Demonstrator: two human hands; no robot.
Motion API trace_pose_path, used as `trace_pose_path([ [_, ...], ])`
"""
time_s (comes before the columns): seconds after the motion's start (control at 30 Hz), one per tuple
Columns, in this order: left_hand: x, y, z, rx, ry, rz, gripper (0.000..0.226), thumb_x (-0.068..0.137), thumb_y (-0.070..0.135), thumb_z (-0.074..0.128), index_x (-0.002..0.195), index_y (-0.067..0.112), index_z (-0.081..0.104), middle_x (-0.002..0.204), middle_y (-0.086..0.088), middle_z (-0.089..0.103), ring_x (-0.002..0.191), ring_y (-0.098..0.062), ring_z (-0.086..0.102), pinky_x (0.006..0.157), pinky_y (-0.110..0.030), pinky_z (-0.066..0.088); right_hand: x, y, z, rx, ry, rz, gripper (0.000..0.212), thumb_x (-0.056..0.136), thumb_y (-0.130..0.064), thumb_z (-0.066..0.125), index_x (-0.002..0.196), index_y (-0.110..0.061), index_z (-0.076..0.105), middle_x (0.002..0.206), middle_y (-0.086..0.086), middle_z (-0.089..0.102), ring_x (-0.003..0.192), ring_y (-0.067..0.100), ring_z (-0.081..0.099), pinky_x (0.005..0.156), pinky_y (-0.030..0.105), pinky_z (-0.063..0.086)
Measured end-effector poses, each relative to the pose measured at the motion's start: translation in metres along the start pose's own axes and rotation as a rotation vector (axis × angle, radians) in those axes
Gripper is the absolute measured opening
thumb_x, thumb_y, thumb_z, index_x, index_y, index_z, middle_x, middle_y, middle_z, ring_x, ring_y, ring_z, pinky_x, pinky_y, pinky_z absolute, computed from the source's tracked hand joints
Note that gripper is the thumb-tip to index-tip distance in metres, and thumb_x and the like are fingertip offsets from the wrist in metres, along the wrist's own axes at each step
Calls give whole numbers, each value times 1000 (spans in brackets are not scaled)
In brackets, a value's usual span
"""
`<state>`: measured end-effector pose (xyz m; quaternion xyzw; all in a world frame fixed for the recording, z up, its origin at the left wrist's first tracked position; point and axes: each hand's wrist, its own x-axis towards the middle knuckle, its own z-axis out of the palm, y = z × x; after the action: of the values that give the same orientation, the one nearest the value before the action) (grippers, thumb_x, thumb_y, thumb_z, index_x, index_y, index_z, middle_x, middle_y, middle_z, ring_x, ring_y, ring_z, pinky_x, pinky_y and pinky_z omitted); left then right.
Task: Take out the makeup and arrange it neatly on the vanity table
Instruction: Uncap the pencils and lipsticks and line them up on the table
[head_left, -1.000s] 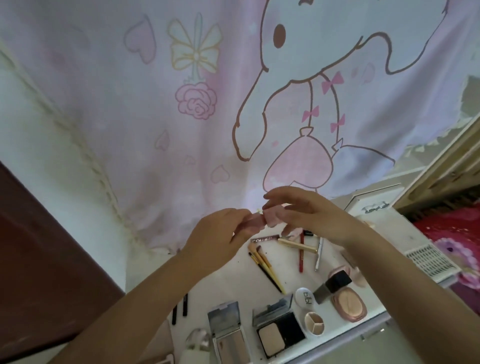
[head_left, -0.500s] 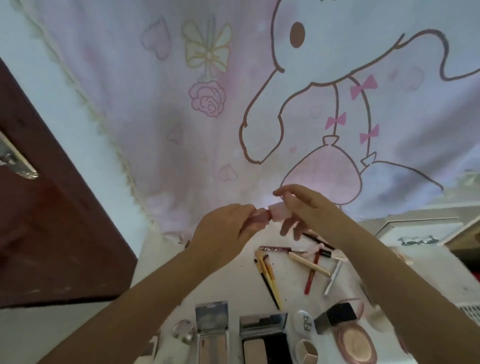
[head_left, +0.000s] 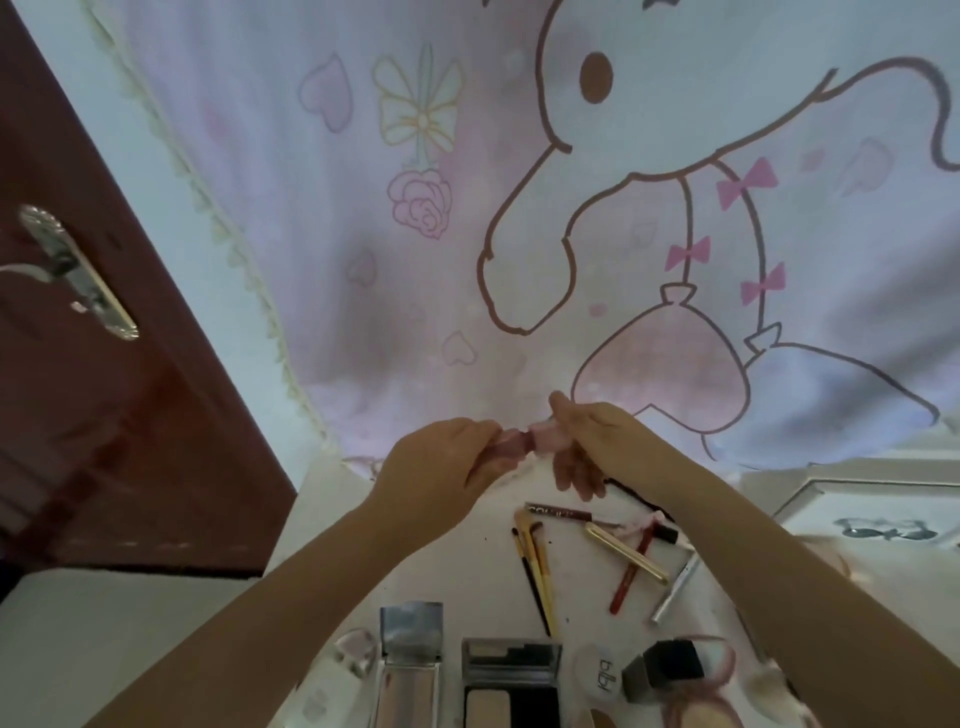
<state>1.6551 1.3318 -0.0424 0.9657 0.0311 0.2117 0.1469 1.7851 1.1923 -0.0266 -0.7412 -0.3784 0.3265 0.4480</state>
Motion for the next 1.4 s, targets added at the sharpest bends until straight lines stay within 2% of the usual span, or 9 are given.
trace_pose_path([
  [0.07, 0, -4, -4, 13, 3, 43, 46, 88, 45, 41, 93, 6, 66, 76, -7, 66, 67, -23, 61, 61, -29, 46, -1, -4, 2, -66, 53, -92, 28, 89, -40, 49, 65, -30, 59, 48, -5, 60, 38, 7, 49, 41, 19, 41],
  [0.2, 2, -16, -9, -82, 8, -10, 74, 78, 60, 18, 102, 7, 64, 83, -8, 66, 76, -23, 60, 71, -34, 49, -3, -5, 4, 16, 71, -255, 31, 84, 0, 60, 91, -30, 59, 89, -10, 65, 75, 4, 63, 64, 17, 53],
  [0.43, -10, -43, -3, -122, -26, 90, 38, 92, 45, 42, 98, 13, 62, 80, 0, 64, 74, -17, 57, 67, -25, 43, 3, -10, 31, -60, 178, -24, 25, 92, -29, 49, 72, -22, 61, 53, -6, 62, 41, 8, 53, 43, 18, 44],
  [0.6, -20, -65, 0, -293, -170, 32, 48, 90, 50, 39, 83, 7, 60, 65, 1, 53, 56, -7, 43, 59, -20, 35, 4, -4, 51, -33, 232, -106, 33, 82, 0, 63, 84, -33, 62, 74, -10, 66, 63, 7, 64, 69, 17, 54],
  [0.77, -34, -87, 20, -418, -390, -72, 22, 86, 23, 60, 106, 12, 60, 82, 0, 58, 71, -16, 54, 71, -31, 46, 12, 3, 73, -88, 178, -56, 24, 79, -4, 67, 86, -26, 64, 82, -4, 67, 76, 16, 64, 73, 23, 54],
  [0.97, -45, -100, 51, -573, -473, -204, 7, 85, 14, 61, 84, 20, 64, 74, 8, 61, 70, -3, 55, 72, -22, 45, 30, 25, 92, -285, 173, -75, 24, 81, -6, 67, 104, -11, 67, 97, -3, 63, 81, 13, 60, 68, 4, 46],
  [1.1, -52, -105, 77, -625, -463, -325, 11, 85, 15, 61, 80, 7, 66, 70, 0, 58, 64, -8, 48, 65, -19, 37, 41, 50, 97, -179, 137, 43, 37, 81, -11, 67, 116, -17, 58, 103, -5, 60, 90, 17, 64, 78, 15, 49],
  [1.27, -66, -117, 109, -708, -325, -590, 19, 82, 7, 66, 101, 4, 67, 86, -1, 64, 78, -11, 57, 65, 1, 42, 47, 100, 99, -64, 216, 284, 28, 85, -20, 61, 114, -20, 57, 95, -11, 56, 81, 7, 57, 64, 4, 42],
  [1.4, -69, -122, 131, -712, -265, -667, 23, 81, 5, 66, 104, 6, 68, 93, -7, 67, 82, -10, 58, 70, -1, 42, 50, 141, 104, -179, 156, 456, 26, 89, -18, 54, 114, -9, 59, 96, 0, 58, 91, 14, 54, 84, 25, 43],
])
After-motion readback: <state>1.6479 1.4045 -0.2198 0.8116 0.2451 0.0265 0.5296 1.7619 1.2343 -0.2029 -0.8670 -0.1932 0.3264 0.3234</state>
